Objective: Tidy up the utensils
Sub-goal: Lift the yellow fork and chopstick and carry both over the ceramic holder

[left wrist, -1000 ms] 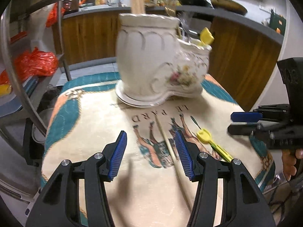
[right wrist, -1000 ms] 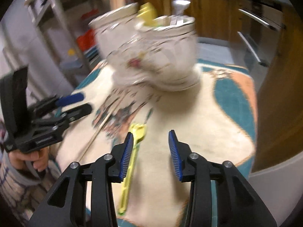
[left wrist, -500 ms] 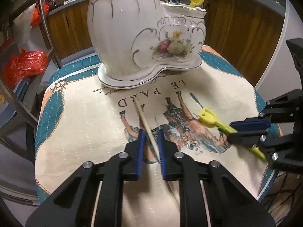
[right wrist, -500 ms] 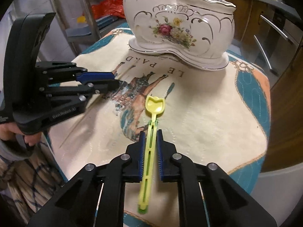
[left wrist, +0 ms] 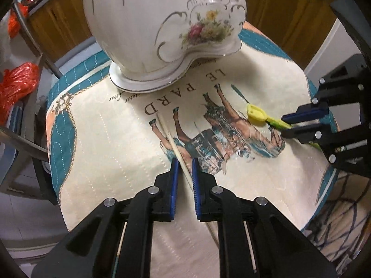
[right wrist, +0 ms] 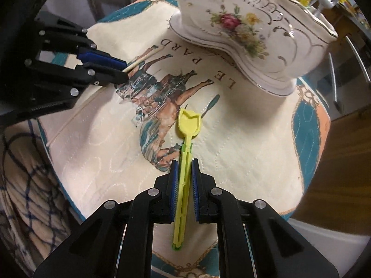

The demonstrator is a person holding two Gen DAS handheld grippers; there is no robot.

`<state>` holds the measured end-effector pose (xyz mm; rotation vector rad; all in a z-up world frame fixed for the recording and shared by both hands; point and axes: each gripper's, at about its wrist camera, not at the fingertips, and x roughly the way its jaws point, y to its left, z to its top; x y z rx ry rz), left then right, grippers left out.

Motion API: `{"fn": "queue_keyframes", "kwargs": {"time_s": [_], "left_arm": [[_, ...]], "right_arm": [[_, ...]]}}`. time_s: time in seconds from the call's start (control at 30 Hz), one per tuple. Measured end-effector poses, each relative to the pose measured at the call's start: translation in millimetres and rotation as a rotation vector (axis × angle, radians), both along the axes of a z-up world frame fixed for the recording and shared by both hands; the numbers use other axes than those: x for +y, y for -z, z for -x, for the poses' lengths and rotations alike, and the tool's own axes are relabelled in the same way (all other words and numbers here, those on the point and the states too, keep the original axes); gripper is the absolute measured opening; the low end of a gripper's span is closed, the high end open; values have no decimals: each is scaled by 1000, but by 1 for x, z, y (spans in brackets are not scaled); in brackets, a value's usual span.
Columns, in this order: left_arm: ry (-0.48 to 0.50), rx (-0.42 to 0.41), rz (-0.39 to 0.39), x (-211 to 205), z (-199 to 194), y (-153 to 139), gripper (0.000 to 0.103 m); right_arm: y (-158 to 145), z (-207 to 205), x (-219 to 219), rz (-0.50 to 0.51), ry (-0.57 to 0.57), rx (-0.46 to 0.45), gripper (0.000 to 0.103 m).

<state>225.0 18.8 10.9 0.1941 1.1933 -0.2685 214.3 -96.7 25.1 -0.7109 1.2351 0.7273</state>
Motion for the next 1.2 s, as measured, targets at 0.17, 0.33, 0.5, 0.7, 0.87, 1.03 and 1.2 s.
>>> {"fn": "queue_keyframes", "kwargs": {"time_s": [0.17, 0.33, 0.5, 0.7, 0.87, 1.03, 1.2], "left_arm": [[52, 52, -32, -4, -1, -2, 8], [39, -10, -23, -2, 9, -3, 4], [-27, -151, 114, 15, 29, -21, 4], [-103, -294, 284, 36, 51, -47, 4], [-141, -434, 389, 43, 62, -73, 4], [-152, -558, 430, 42, 59, -101, 4], [-168, -647, 458, 45, 51, -123, 4]], "right_arm": [[-1, -1, 5, 17, -17, -2, 11], [-8, 8, 5, -41, -12, -32, 11], [-35, 12, -15, -235, 47, -68, 11], [-65, 16, -42, -479, 115, -109, 11], [-90, 18, -52, -606, 138, -161, 11], [-119, 8, -68, -749, 166, -211, 11], [-141, -11, -81, -862, 223, -252, 11]]}}
